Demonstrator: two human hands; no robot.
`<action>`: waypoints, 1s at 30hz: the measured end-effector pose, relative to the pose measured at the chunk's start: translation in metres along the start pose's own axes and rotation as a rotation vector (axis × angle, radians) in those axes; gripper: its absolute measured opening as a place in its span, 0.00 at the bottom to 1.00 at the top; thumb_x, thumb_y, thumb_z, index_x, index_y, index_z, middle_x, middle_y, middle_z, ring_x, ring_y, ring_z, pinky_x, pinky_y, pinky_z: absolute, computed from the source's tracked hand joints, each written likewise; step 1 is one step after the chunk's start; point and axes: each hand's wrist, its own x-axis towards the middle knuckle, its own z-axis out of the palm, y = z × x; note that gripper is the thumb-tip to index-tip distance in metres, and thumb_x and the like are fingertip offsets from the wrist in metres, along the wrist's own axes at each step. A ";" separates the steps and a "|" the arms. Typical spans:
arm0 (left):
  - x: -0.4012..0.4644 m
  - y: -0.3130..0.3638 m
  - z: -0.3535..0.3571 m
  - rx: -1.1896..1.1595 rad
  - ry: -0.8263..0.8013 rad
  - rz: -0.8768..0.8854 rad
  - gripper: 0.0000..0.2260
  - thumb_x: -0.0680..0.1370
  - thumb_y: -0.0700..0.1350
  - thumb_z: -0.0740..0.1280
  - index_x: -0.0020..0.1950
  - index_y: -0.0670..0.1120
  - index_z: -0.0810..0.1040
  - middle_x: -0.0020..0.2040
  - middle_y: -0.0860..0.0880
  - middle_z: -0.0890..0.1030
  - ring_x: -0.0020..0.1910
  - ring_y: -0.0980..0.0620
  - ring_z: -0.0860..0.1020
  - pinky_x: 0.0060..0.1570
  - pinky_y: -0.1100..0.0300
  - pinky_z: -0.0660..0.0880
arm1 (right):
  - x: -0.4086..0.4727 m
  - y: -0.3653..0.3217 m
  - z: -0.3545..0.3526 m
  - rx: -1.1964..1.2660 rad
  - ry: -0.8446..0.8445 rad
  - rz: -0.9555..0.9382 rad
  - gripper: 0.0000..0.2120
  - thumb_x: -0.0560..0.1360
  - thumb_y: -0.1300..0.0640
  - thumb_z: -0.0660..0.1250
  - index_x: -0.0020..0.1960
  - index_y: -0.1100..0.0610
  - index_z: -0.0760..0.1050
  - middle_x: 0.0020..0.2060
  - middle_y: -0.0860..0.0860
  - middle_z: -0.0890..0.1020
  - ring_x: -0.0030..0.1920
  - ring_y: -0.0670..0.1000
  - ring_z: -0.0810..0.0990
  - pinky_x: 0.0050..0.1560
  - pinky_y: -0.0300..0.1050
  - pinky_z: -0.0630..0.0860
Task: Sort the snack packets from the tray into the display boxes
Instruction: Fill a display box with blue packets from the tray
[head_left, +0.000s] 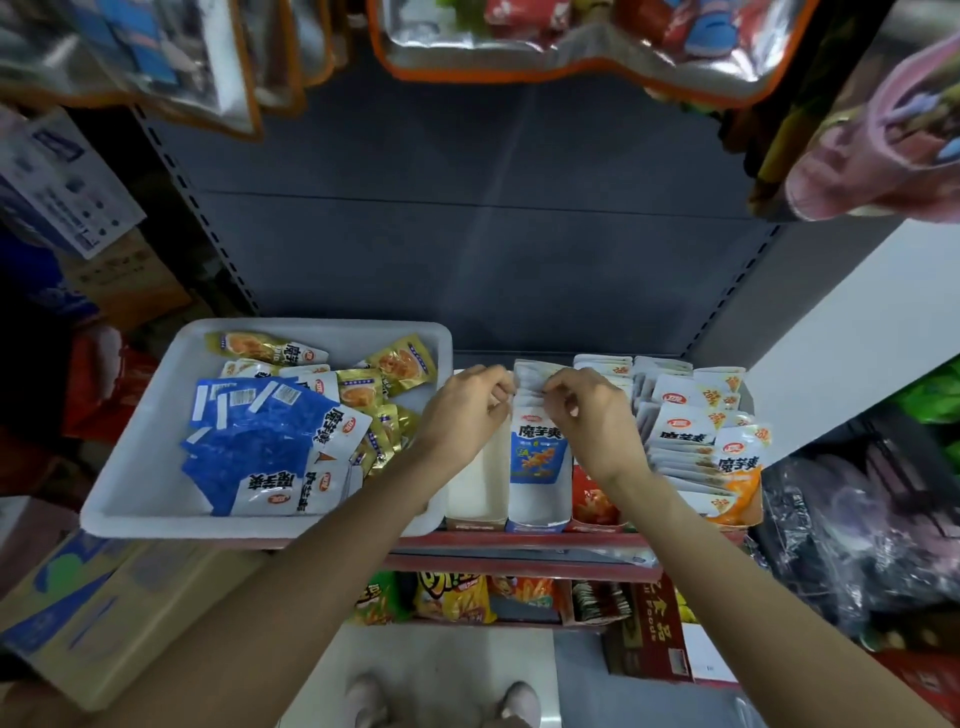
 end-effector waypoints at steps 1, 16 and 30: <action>-0.003 -0.005 -0.008 -0.018 0.026 -0.013 0.05 0.75 0.39 0.68 0.50 0.44 0.78 0.45 0.51 0.79 0.40 0.55 0.75 0.41 0.59 0.75 | 0.001 -0.009 0.003 0.023 0.004 -0.024 0.06 0.73 0.67 0.64 0.47 0.61 0.78 0.43 0.57 0.79 0.41 0.55 0.78 0.44 0.50 0.76; -0.065 -0.204 -0.127 0.243 -0.176 -0.373 0.22 0.76 0.46 0.67 0.69 0.44 0.67 0.68 0.44 0.70 0.67 0.45 0.67 0.62 0.49 0.70 | 0.018 -0.152 0.189 -0.016 -0.553 0.090 0.31 0.77 0.57 0.65 0.76 0.54 0.55 0.73 0.54 0.61 0.71 0.54 0.64 0.70 0.44 0.62; -0.063 -0.228 -0.138 0.386 -0.408 -0.204 0.43 0.71 0.56 0.72 0.77 0.49 0.51 0.77 0.45 0.52 0.76 0.45 0.51 0.73 0.46 0.54 | 0.060 -0.170 0.191 0.205 -0.236 0.430 0.11 0.75 0.67 0.62 0.54 0.58 0.77 0.42 0.57 0.83 0.43 0.57 0.81 0.50 0.55 0.79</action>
